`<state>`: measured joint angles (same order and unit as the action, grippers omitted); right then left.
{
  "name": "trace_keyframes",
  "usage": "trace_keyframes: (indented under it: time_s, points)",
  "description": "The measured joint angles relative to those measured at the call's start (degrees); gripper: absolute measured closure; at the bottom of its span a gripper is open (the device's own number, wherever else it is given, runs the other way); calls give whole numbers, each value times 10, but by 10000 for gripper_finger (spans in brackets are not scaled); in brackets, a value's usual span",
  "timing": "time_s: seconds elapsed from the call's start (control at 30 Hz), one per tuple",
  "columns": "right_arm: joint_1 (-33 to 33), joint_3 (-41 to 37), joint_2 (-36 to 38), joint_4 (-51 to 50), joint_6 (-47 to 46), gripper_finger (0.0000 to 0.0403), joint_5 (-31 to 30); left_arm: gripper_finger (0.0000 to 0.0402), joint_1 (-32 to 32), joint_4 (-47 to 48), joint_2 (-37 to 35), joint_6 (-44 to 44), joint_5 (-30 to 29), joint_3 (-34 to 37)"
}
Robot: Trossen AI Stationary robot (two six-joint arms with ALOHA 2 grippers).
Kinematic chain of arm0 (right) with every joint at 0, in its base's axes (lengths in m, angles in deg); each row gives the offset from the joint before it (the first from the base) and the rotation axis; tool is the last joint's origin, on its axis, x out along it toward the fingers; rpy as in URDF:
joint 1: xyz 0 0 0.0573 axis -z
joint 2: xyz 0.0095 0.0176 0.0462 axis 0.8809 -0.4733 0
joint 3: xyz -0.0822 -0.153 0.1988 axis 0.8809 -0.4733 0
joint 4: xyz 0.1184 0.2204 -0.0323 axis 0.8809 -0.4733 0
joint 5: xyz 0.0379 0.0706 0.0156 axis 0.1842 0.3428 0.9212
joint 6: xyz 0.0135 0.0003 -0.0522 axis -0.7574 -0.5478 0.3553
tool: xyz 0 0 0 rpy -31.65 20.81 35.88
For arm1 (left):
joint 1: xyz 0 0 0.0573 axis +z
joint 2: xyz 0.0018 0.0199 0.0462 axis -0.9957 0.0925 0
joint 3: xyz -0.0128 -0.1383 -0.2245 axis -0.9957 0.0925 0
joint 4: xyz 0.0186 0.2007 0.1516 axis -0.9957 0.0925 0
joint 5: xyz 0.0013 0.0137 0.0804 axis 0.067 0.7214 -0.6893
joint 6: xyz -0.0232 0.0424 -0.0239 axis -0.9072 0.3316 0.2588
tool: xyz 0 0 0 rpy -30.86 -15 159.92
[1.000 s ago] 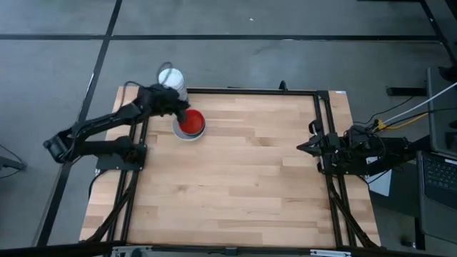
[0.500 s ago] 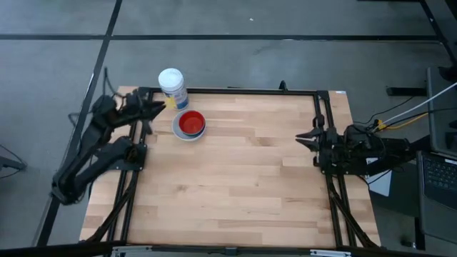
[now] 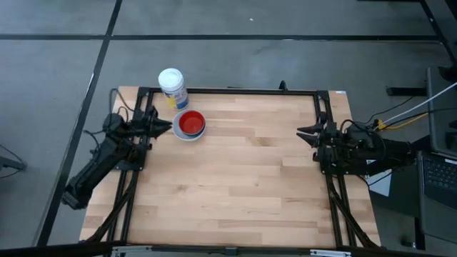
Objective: Nest bowls inside each other
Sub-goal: Return to Home Position
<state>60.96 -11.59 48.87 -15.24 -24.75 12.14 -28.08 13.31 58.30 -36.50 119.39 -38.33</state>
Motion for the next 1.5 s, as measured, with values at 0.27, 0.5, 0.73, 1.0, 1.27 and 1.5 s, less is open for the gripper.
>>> trace_keyframes:
  time_s: [0.27,0.5,0.73,1.0,1.27,1.5]
  points:
    - [1,-52,0,30,4,298,19,330,7,-16,0,65,7,27]
    - [14,-154,0,189,8,286,46,333,7,-23,0,86,7,27]
    - [48,-152,0,186,17,274,158,334,12,-17,0,100,8,27]
    - [75,-152,0,188,15,261,186,330,13,66,0,142,0,27]
    - [86,-152,0,188,3,251,188,333,10,58,0,166,-104,28]
    - [86,-152,0,188,3,244,188,330,-129,52,0,153,-263,28]
